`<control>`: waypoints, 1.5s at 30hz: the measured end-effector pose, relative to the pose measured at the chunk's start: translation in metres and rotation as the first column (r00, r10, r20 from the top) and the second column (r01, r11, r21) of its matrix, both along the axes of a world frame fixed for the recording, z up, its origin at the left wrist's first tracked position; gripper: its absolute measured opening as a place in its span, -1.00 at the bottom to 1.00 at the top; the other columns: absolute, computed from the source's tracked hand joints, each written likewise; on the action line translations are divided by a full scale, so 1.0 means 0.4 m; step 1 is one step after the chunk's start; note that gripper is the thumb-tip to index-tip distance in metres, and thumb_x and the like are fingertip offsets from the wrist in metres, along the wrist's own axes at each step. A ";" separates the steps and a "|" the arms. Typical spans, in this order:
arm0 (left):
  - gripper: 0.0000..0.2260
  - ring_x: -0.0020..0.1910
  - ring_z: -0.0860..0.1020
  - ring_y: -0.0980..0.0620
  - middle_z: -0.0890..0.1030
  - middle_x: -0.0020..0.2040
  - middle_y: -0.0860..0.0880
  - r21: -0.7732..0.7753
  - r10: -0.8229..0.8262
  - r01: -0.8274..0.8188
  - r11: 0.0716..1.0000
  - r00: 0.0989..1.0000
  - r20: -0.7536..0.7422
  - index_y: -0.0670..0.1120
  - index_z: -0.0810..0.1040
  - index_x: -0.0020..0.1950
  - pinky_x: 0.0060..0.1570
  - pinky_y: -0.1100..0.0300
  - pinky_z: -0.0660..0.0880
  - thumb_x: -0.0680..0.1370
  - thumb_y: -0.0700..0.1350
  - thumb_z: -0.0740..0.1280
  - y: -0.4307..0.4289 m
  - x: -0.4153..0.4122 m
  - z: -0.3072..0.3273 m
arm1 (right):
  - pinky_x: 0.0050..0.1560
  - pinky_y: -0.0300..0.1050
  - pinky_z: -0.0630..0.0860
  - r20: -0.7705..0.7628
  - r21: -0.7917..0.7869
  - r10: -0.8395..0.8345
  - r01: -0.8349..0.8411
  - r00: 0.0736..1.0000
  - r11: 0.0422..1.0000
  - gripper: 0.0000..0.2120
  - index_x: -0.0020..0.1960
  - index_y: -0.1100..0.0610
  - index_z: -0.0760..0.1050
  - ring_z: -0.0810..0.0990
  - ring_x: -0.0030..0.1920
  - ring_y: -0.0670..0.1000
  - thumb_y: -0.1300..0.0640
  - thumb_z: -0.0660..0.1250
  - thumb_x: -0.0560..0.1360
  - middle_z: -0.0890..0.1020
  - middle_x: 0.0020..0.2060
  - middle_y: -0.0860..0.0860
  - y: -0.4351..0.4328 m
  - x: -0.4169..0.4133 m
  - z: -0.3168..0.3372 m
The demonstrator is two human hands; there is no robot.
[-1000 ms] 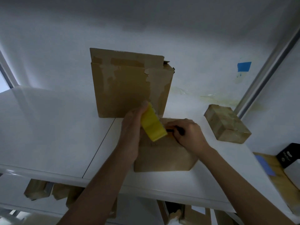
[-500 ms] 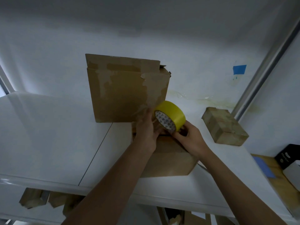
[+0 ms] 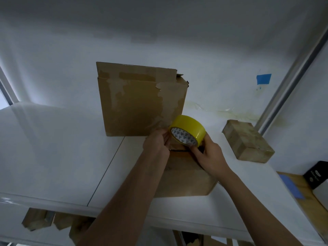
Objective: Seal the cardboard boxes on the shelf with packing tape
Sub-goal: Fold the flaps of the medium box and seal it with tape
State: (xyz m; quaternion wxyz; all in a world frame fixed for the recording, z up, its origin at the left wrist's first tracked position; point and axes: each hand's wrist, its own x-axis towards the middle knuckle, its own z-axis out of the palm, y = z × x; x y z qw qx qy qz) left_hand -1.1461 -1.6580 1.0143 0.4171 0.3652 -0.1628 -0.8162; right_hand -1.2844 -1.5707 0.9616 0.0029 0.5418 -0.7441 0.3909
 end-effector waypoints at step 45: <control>-0.68 0.04 0.68 0.09 0.72 0.02 0.07 -0.473 0.498 -0.368 0.800 0.848 0.183 0.08 0.61 0.22 0.15 -0.07 0.60 0.49 -0.13 0.50 0.062 0.177 -0.204 | -0.27 -0.07 0.44 0.039 -0.017 -0.168 0.169 0.985 0.985 -0.73 0.25 0.18 0.34 0.57 -0.15 0.10 0.09 0.21 0.61 0.60 -0.13 0.08 -0.083 0.086 0.006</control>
